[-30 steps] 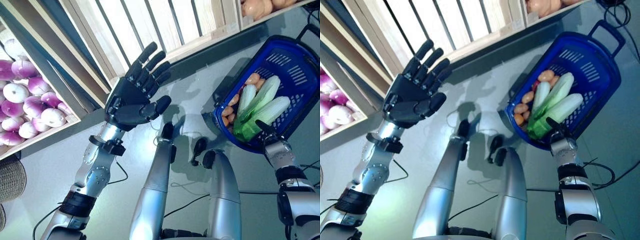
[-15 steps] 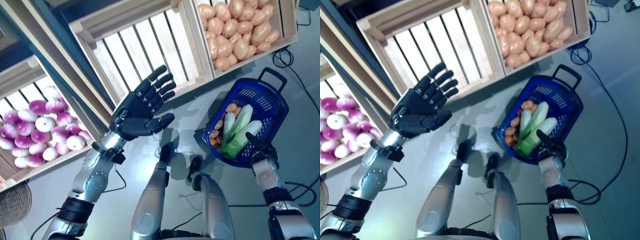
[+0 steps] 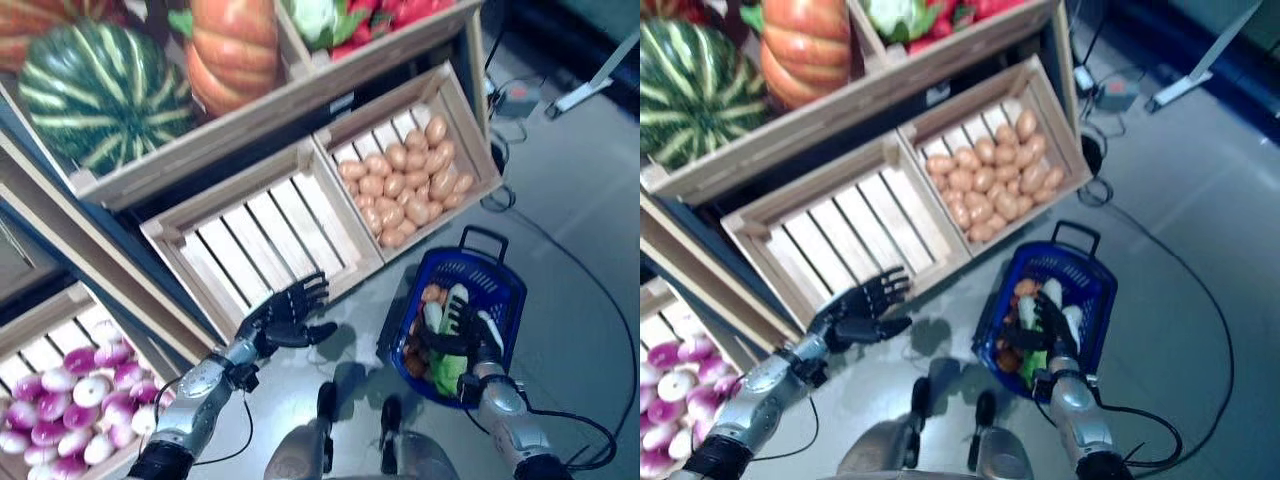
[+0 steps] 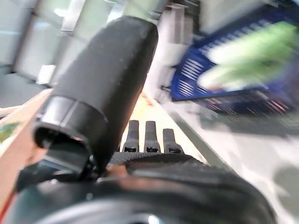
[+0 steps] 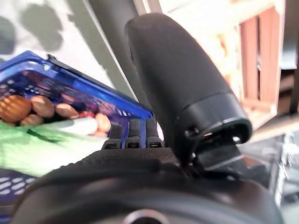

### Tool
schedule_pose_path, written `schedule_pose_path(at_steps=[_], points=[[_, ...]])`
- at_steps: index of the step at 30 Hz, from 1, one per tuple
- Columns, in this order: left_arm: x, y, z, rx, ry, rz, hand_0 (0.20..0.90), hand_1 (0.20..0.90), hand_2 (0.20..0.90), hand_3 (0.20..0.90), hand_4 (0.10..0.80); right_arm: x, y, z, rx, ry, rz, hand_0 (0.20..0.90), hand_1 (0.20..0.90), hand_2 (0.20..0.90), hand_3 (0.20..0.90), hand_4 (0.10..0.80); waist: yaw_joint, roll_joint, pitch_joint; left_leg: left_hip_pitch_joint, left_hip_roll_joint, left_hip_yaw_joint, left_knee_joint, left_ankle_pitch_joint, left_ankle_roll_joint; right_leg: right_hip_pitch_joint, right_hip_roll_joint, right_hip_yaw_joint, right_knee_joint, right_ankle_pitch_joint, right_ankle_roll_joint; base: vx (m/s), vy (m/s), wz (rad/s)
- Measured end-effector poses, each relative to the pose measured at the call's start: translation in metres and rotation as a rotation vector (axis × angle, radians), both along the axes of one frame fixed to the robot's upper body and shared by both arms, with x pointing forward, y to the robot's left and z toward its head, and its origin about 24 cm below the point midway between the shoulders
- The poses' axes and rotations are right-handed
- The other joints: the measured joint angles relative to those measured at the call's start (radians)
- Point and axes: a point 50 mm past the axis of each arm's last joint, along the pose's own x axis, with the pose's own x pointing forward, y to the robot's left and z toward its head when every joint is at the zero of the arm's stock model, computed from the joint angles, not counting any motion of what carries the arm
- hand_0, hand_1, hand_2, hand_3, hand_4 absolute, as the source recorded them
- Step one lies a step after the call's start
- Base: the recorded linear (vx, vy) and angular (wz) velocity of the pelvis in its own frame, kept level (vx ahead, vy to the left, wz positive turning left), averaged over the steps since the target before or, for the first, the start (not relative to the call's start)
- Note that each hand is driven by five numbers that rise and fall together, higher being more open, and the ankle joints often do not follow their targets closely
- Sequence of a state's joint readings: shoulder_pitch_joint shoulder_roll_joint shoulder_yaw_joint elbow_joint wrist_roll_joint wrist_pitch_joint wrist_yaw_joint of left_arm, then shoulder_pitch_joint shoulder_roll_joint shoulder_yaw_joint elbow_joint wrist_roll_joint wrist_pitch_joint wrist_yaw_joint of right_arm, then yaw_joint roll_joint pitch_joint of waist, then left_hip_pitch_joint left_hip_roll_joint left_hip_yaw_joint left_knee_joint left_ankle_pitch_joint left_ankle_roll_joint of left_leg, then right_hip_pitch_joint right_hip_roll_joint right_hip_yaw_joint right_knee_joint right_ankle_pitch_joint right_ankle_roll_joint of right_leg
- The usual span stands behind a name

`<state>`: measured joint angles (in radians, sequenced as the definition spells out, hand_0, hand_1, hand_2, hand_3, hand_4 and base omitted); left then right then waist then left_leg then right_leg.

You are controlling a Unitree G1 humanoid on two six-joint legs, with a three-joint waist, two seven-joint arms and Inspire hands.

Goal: Put vegetables into the basket

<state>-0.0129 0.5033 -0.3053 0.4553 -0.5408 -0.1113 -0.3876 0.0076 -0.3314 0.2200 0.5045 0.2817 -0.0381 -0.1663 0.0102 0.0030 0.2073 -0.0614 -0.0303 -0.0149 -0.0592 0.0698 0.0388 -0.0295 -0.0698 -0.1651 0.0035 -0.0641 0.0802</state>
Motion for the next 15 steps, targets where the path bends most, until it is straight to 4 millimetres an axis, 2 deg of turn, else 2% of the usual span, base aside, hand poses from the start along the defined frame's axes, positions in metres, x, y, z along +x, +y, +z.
schedule_pose_path(at_steps=[1,2,3,4,5,6,7,8,9,11,15], points=[[0.0,0.0,0.0,0.0,0.0,0.0,0.9,0.9,0.9,0.9,0.8,0.0,0.0,0.0,0.0,0.0,0.0,0.9,0.9,0.9,0.9,0.8,0.0,0.0,0.0,0.0,0.0,0.0,0.0,0.0,0.0,0.0,0.0,0.0,0.0,0.0,0.0,0.061,0.102,-0.15],[-0.014,0.004,-0.02,0.058,0.095,0.02,0.9,0.9,0.9,0.9,0.8,-0.008,0.002,-0.011,-0.035,0.076,0.048,0.9,0.9,0.9,0.9,0.8,-0.006,0.002,-0.018,0.02,0.001,0.003,-0.014,0.0,0.0,0.021,0.002,0.012,-0.024,0.005,0.002,0.06,0.092,-0.13],[-0.019,0.004,-0.026,0.064,0.12,0.025,0.9,0.9,0.9,0.9,0.8,-0.011,0.001,-0.015,-0.036,0.098,0.053,0.9,0.9,0.9,0.9,0.8,-0.009,0.002,-0.02,0.025,0.001,0.004,-0.016,0.0,0.0,0.026,0.002,0.015,-0.031,0.009,0.002,0.065,0.122,-0.2],[-0.03,0.004,-0.044,0.076,0.2,0.055,0.9,0.9,0.9,0.9,0.8,-0.021,-0.003,-0.03,-0.055,0.182,0.062,0.9,0.9,0.9,0.9,0.8,-0.009,0.006,-0.023,0.051,0.001,0.012,-0.028,0.0,0.0,0.055,0.002,0.018,-0.051,0.017,0.004,0.027,0.077,-0.13],[-0.037,0.004,-0.052,0.092,0.241,0.064,0.9,0.9,0.9,0.9,0.8,-0.027,-0.005,-0.038,-0.068,0.236,0.065,0.9,0.9,0.9,0.9,0.8,-0.009,0.007,-0.026,0.062,0.0,0.015,-0.028,-0.001,0.0,0.067,0.001,0.02,-0.058,0.02,0.005,0.044,0.094,-0.11],[-0.051,0.004,-0.066,0.13,0.314,0.062,0.9,0.9,0.9,0.9,0.8,-0.043,-0.009,-0.052,-0.081,0.332,0.06,0.9,0.9,0.9,0.9,0.8,-0.01,0.009,-0.044,0.062,0.0,0.017,-0.029,-0.005,0.002,0.07,0.002,0.022,-0.064,0.022,0.006,0.039,0.063,-0.05],[-0.051,0.004,-0.066,0.13,0.314,0.062,0.9,0.9,0.9,0.9,0.8,-0.043,-0.009,-0.052,-0.081,0.332,0.06,0.9,0.9,0.9,0.9,0.8,-0.01,0.009,-0.044,0.062,0.0,0.017,-0.029,-0.005,0.002,0.07,0.002,0.022,-0.064,0.022,0.006,0.054,0.09,-0.05],[-0.068,0.004,-0.081,0.175,0.402,0.068,0.9,0.9,0.9,0.9,0.8,-0.068,-0.016,-0.07,-0.105,0.465,0.043,0.9,0.9,0.9,0.9,0.8,-0.011,0.013,-0.054,0.065,0.002,0.024,-0.029,-0.007,0.003,0.075,0.005,0.022,-0.072,0.03,0.006,0.037,0.064,-0.03],[-0.073,0.004,-0.085,0.18,0.426,0.075,0.9,0.9,0.9,0.9,0.8,-0.076,-0.019,-0.074,-0.108,0.501,0.033,0.9,0.9,0.9,0.9,0.8,-0.012,0.014,-0.056,0.065,0.002,0.024,-0.029,-0.007,0.003,0.076,0.005,0.023,-0.072,0.032,0.006,0.068,0.094,-0.06],[-0.095,0.006,-0.102,0.25,0.533,0.103,0.9,0.9,0.9,0.9,0.8,-0.109,-0.023,-0.09,-0.107,0.66,-0.015,0.9,0.9,0.9,0.9,0.8,-0.022,0.015,-0.083,0.076,0.003,0.027,-0.029,-0.008,0.002,0.085,0.004,0.027,-0.073,0.034,0.006,0.061,0.062,-0.07],[-0.118,0.01,-0.114,0.331,0.614,0.145,0.9,0.9,0.9,0.9,0.8,-0.132,-0.026,-0.098,-0.076,0.749,-0.09,0.9,0.9,0.9,0.9,0.8,-0.024,0.013,-0.126,0.091,0.01,0.047,-0.03,-0.013,0.002,0.093,0.009,0.045,-0.074,0.038,0.0,0.054,0.037,-0.17]])
